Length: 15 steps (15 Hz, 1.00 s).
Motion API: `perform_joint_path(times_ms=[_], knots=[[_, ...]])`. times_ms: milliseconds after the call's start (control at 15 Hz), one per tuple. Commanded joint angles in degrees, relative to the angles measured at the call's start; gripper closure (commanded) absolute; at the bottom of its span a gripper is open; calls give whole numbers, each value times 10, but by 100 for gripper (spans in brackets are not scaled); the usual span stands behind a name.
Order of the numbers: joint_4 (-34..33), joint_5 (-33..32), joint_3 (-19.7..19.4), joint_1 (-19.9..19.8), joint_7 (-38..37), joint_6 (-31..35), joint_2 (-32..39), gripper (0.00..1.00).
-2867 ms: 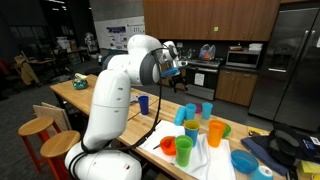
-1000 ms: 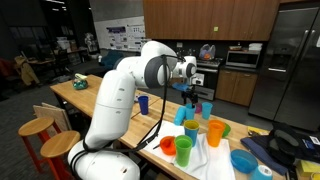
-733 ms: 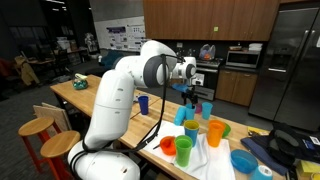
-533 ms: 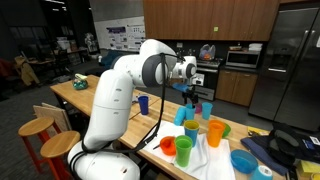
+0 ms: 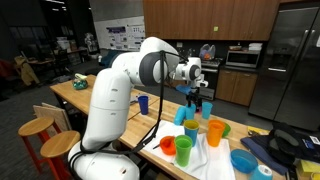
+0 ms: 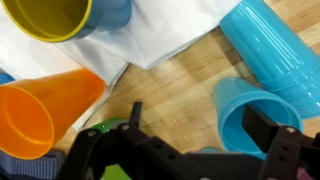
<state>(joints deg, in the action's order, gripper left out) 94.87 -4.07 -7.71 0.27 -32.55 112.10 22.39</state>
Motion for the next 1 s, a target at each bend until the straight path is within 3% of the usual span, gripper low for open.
perform_joint_path(times_ms=[0,933], knots=[[26,5,-1,-5,0,6,-12,0],[17,-18,-8,5,-17,8,-17,0]])
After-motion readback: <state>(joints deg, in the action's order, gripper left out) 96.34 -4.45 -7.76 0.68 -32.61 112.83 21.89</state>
